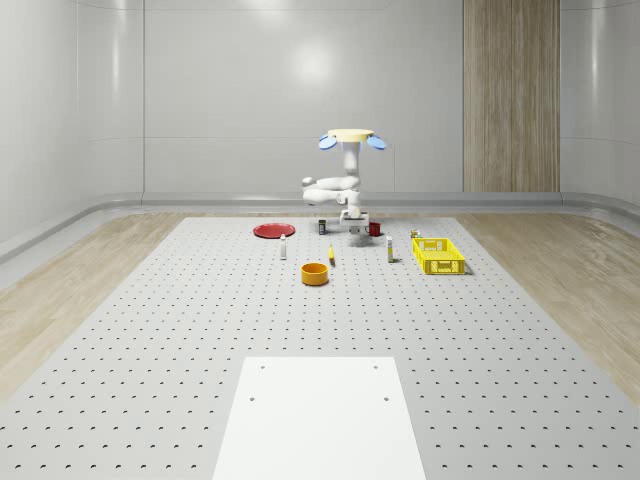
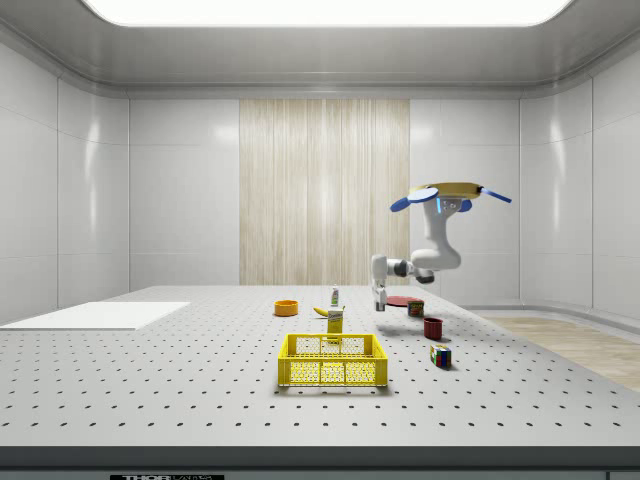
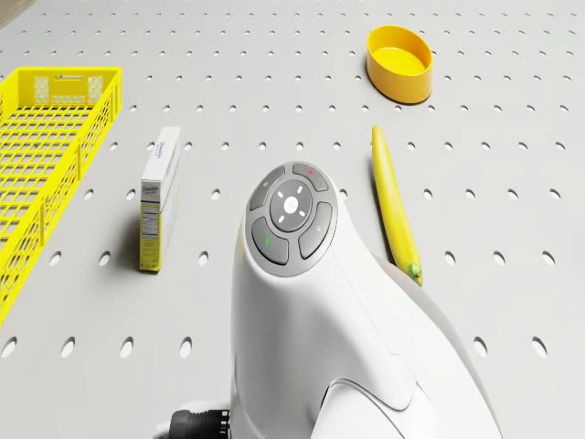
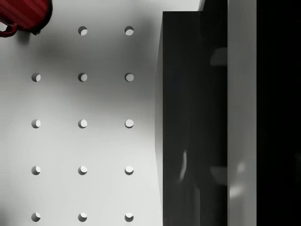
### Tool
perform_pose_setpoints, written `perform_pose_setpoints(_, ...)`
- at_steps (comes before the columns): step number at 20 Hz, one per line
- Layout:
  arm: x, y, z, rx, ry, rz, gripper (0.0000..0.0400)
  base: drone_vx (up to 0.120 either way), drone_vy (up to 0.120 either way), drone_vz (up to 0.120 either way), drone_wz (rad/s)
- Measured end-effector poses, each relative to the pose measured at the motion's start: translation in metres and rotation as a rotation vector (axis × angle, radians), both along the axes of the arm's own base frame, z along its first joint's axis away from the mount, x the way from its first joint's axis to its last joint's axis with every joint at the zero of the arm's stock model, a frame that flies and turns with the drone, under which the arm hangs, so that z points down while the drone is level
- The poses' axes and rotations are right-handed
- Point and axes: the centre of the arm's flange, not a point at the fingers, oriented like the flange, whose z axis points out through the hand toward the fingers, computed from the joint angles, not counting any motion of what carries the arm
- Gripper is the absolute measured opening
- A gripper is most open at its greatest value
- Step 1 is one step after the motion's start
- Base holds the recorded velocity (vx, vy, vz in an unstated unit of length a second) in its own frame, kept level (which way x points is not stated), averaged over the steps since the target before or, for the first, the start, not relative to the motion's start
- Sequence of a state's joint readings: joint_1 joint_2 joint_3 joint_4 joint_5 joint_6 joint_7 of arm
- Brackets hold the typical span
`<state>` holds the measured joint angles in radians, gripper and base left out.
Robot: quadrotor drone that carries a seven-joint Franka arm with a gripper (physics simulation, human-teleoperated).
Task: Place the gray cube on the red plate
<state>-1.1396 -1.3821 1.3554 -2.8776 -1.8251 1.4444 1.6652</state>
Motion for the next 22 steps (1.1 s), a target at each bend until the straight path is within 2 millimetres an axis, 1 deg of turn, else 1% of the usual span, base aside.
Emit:
perform_pose_setpoints(4,0.0,0.0,-0.0025,0.0,0.0,0.0,0.025,-0.12,-0.12,0.11,0.0)
perform_pose_setpoints(22,0.0,0.0,-0.0041,0.0,0.0,0.0,0.025,-0.12,-0.12,0.0,0.0)
